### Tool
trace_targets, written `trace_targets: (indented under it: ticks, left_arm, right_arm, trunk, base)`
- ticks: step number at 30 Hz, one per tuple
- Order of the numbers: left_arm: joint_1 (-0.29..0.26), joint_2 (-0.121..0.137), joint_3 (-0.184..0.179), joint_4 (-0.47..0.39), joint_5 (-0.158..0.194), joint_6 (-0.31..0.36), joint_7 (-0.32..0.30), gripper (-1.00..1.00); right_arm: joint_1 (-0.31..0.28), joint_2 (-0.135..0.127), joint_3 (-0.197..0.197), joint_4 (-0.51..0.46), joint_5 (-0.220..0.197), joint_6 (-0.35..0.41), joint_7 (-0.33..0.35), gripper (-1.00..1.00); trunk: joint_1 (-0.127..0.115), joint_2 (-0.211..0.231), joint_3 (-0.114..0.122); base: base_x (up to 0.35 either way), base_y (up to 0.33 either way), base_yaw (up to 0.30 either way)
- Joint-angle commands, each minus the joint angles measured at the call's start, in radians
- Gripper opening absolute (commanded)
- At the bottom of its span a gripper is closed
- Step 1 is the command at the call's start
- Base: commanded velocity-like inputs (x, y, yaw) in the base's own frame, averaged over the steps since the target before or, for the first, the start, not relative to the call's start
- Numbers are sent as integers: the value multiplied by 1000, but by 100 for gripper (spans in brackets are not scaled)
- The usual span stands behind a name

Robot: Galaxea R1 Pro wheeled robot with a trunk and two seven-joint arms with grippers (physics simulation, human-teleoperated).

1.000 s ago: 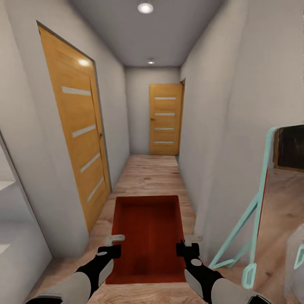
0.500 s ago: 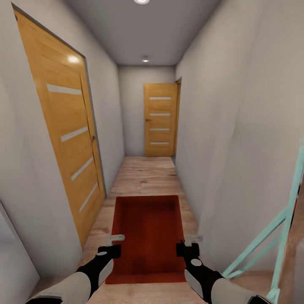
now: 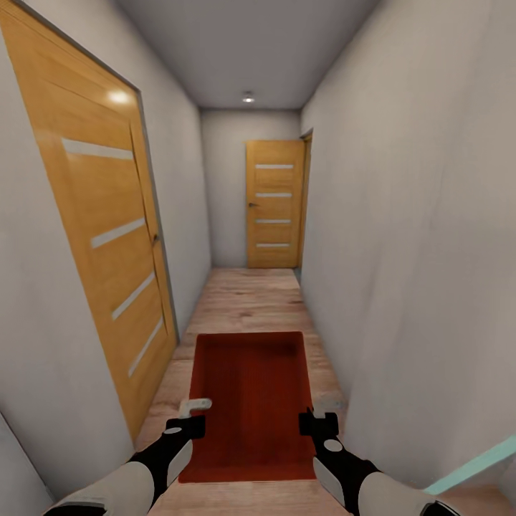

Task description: Move the two storage containers from the living room to the garage. In the garage, place one container on the floor and stack the other container on top of it (either order is fine).

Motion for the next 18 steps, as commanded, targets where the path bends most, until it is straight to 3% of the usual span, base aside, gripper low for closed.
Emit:
trace_targets:
  ticks: [1, 18]
  left_arm:
    - [-1, 18, 13, 2, 11, 1, 9, -100]
    - [-1, 18, 13, 2, 11, 1, 8, -100]
  right_arm:
    - [-2, 0, -4, -4, 14, -40, -1, -100]
    - [-2, 0, -5, -4, 14, -40, -1, -100]
  trunk:
    - [1, -2, -2]
    - [1, -2, -2]
  base:
    - [322, 1, 0]
    - [322, 1, 0]
